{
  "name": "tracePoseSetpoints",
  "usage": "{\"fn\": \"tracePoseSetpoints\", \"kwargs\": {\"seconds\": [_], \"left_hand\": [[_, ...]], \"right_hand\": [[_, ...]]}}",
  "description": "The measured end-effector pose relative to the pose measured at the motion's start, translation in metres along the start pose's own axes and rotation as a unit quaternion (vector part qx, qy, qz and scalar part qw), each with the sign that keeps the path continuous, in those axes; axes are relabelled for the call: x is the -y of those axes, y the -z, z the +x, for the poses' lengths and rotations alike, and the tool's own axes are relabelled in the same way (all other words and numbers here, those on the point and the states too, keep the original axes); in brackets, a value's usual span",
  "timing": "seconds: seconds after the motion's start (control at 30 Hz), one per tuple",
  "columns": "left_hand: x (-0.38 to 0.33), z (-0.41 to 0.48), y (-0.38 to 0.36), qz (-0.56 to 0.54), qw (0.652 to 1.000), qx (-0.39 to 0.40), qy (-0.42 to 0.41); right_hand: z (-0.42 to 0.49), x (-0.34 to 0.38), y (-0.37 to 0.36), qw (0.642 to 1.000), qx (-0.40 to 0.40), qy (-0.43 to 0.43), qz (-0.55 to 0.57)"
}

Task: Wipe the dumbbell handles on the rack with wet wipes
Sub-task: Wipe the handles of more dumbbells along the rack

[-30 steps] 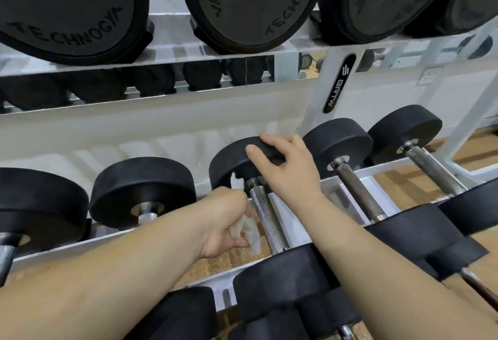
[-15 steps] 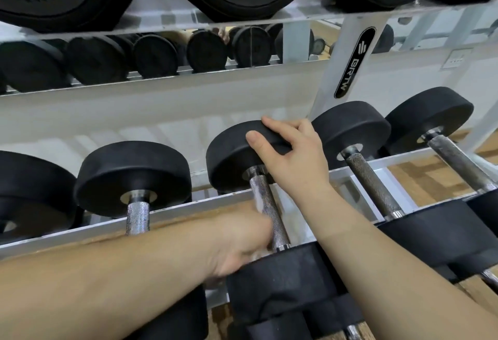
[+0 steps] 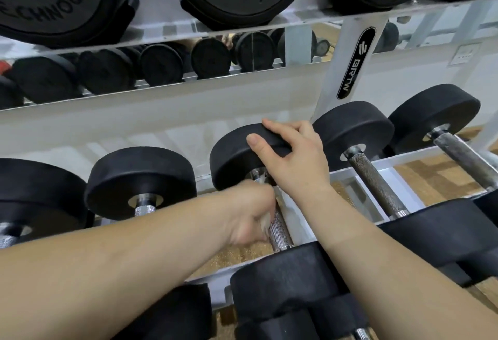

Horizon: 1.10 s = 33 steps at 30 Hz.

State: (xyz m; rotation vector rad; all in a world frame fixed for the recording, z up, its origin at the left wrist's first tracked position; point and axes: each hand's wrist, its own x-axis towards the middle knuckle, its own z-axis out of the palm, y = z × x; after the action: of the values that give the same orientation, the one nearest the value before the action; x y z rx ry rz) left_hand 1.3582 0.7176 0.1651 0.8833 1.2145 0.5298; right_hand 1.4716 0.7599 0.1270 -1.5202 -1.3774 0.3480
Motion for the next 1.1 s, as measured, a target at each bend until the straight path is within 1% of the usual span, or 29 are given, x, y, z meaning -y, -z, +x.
{"fn": "tracePoseSetpoints", "kwargs": {"seconds": [0.03,0.07,0.1,0.17,0.23,0.3,0.37,0.4,0.43,0.5,0.57,0.63,0.7,0.73,0.77,0.8,0.83,0.87,0.93,0.97,1.0,1.03,1.1], "left_hand": [[-0.009,0.008,0.000,-0.060,0.998,-0.012,-0.002],[-0.012,0.015,-0.002,-0.089,0.996,-0.027,-0.011],[-0.009,0.018,-0.005,-0.074,0.996,-0.038,-0.012],[0.009,0.007,-0.006,0.000,0.999,-0.051,0.001],[0.022,-0.006,-0.004,0.028,1.000,0.003,0.001],[0.016,-0.005,0.003,0.039,0.999,0.014,0.014],[0.000,0.009,0.008,-0.045,0.999,-0.013,0.002],[-0.008,0.014,0.006,-0.076,0.997,-0.009,0.002],[-0.007,0.018,0.004,-0.078,0.997,-0.016,0.001],[0.011,0.010,0.002,-0.029,0.999,-0.019,0.019],[0.026,-0.002,0.004,0.042,0.998,0.015,0.049],[0.024,0.010,0.012,0.049,0.996,0.008,0.070],[0.006,0.019,0.013,-0.036,0.999,0.008,0.036],[-0.002,0.020,0.011,-0.077,0.997,-0.014,0.017],[-0.005,0.025,0.010,-0.112,0.994,-0.019,0.010],[-0.003,0.024,0.009,-0.108,0.994,-0.020,0.005],[0.005,0.022,0.008,-0.085,0.996,-0.024,0.007],[0.013,0.011,0.008,-0.027,0.999,-0.031,0.014],[0.027,-0.006,0.008,0.076,0.997,0.002,0.030],[0.029,-0.011,0.009,0.110,0.993,0.021,0.032],[0.022,-0.014,0.009,0.115,0.992,0.019,0.039],[0.014,-0.014,0.009,0.088,0.995,0.018,0.038],[-0.001,-0.001,0.010,-0.026,0.999,0.010,0.017]], "right_hand": [[0.000,0.000,0.000,1.000,0.002,0.000,-0.002],[-0.001,0.001,0.000,1.000,0.005,0.001,-0.003],[-0.002,0.001,0.001,1.000,0.006,0.001,-0.004],[-0.001,0.000,0.002,1.000,0.008,-0.001,0.000],[0.000,0.000,0.001,1.000,0.007,-0.010,0.015],[0.001,-0.001,0.001,0.999,0.002,-0.018,0.031],[0.001,-0.003,0.000,0.999,-0.001,-0.018,0.050],[0.001,-0.003,0.000,0.998,0.001,-0.018,0.060],[0.000,-0.004,0.000,0.997,0.003,-0.017,0.069],[0.000,-0.005,0.001,0.997,0.005,-0.016,0.076],[0.002,-0.006,0.001,0.997,0.004,-0.018,0.081],[0.002,-0.008,0.000,0.996,0.003,-0.016,0.082],[0.001,-0.009,-0.001,0.997,0.000,-0.008,0.073],[0.000,-0.009,-0.002,0.998,-0.001,-0.004,0.071],[-0.001,-0.009,-0.002,0.998,-0.002,-0.001,0.069],[-0.002,-0.008,-0.001,0.998,-0.003,0.003,0.066],[-0.001,-0.008,-0.001,0.998,-0.002,0.006,0.065],[-0.001,-0.007,-0.001,0.998,0.001,0.005,0.062],[0.000,-0.007,0.000,0.998,0.003,0.001,0.058],[0.000,-0.008,0.000,0.998,0.003,0.002,0.057],[0.000,-0.007,0.000,0.998,0.003,0.002,0.060],[0.000,-0.008,-0.001,0.998,0.002,0.003,0.067],[0.001,-0.009,-0.003,0.996,-0.001,0.003,0.085]]}}
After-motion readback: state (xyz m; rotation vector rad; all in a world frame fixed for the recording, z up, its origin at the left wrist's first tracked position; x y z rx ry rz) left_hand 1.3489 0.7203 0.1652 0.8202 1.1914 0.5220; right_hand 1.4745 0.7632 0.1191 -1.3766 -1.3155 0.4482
